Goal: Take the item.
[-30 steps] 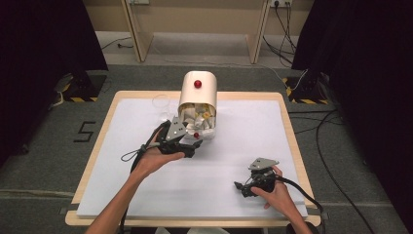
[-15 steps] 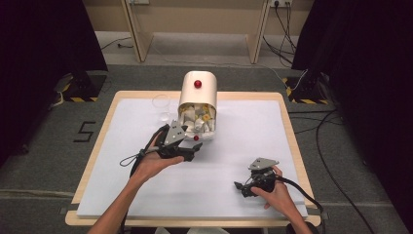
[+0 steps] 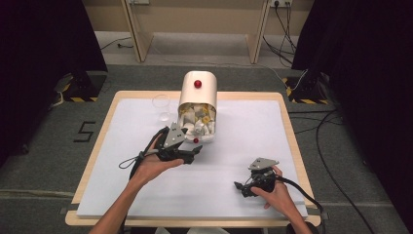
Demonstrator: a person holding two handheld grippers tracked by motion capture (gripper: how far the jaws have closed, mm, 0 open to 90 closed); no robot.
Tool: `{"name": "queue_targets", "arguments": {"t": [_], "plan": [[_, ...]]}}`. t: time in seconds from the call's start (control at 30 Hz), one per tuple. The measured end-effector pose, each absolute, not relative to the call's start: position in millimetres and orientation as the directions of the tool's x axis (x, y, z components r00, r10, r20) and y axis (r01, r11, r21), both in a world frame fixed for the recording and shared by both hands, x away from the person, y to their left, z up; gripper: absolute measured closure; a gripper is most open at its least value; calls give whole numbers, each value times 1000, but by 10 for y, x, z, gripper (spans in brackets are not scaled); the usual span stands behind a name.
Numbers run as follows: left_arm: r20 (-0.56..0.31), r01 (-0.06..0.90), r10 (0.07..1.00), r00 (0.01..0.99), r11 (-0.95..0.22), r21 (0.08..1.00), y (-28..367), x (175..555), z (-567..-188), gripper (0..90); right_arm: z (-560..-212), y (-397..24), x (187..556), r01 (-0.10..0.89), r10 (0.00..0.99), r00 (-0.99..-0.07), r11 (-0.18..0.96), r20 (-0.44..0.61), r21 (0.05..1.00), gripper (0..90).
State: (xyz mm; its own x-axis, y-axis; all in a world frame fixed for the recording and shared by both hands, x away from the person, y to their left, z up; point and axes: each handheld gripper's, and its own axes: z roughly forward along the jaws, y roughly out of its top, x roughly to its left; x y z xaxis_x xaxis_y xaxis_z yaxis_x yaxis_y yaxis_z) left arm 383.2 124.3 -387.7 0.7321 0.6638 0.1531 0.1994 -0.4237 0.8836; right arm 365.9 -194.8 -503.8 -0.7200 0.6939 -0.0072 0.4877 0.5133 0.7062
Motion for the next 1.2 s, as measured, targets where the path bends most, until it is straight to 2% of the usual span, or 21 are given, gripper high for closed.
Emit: {"name": "queue_targets", "arguments": {"t": [0.8, 1.2], "plan": [[106, 234, 658, 745, -407, 883, 1245, 3813, -3862, 252, -5038, -1948, 3659, 487, 693, -720, 514, -8, 706, 34], [72, 252, 664, 744, -378, 891, 1261, 3910, -3721, 258, -5038, -1949, 3662, 485, 692, -722, 516, -10, 706, 33]]}}
